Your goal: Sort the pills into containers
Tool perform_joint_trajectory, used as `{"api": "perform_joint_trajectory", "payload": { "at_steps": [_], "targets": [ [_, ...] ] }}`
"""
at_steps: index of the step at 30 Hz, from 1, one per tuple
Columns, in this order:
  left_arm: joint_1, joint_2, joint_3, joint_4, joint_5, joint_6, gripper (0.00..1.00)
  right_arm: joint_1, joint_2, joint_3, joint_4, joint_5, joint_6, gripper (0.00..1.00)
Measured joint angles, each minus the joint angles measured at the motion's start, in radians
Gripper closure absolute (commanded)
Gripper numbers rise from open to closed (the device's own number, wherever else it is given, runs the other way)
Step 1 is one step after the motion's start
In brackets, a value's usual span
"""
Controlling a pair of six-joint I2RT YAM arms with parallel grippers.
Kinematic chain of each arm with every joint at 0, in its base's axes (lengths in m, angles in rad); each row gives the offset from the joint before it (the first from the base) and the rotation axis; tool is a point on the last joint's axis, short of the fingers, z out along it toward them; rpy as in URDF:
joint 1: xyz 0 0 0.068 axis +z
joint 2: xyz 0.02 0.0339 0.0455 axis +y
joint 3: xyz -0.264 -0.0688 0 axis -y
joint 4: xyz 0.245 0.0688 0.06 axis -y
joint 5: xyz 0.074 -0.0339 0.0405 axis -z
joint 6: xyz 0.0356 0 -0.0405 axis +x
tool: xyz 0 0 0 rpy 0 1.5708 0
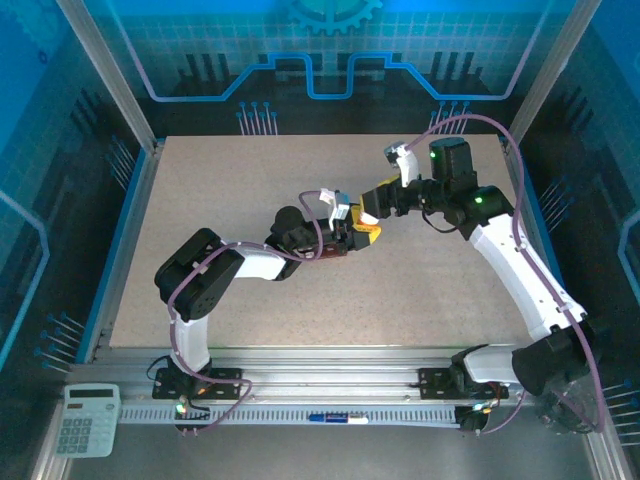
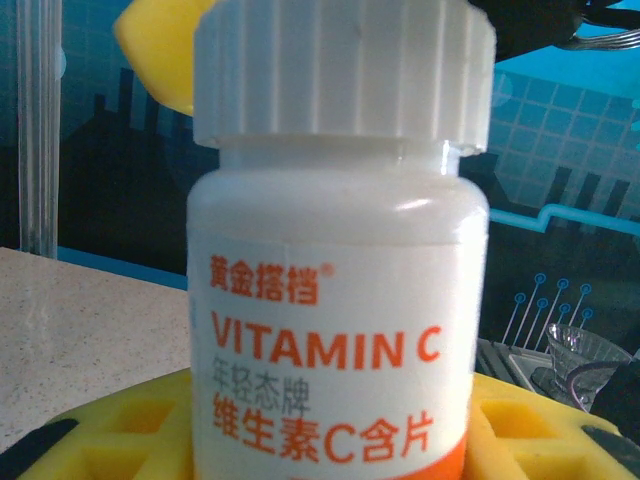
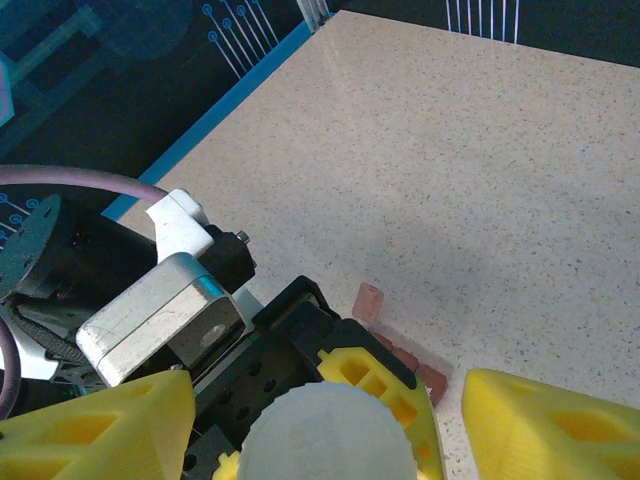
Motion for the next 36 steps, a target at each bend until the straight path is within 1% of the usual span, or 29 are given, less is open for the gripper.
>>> {"api": "perform_joint_trajectory", "payload": {
  "at_steps": [10, 18, 21, 23, 25, 28, 32, 36],
  "targets": [
    [0.0, 0.0, 0.0, 0.0, 0.0, 0.0, 1.0, -0.004, 0.0, -0.013, -0.003, -0.003, -0.003, 0.41],
    [0.0, 0.0, 0.0, -0.006, 0.0, 0.0, 1.0, -0.004, 0.0, -0.027, -0.004, -0.008, 0.0, 0.57],
    [0.0, 0.0, 0.0, -0.017, 0.0, 0.0, 1.0, -0.004, -0.003, -0.042, 0.015, -0.006, 0.007, 0.59],
    [0.0, 0.0, 0.0, -0.027, 0.0, 0.0, 1.0, -0.003, -0.012, -0.062, 0.035, 0.002, 0.023, 0.62],
    [0.0, 0.0, 0.0, -0.035, 0.002, 0.0, 1.0, 0.004, -0.03, -0.089, 0.061, 0.029, 0.05, 0.63],
    [0.0, 0.0, 0.0, -0.045, 0.01, 0.001, 1.0, 0.039, -0.065, -0.132, 0.103, 0.116, 0.115, 0.66],
    [0.0, 0.0, 0.0, -0.05, 0.024, 0.0, 1.0, 0.127, -0.118, -0.192, 0.167, 0.32, 0.243, 0.66],
    [0.0, 0.0, 0.0, -0.057, 0.039, 0.0, 1.0, 0.215, -0.149, -0.234, 0.216, 0.507, 0.335, 0.66]
  ]
}}
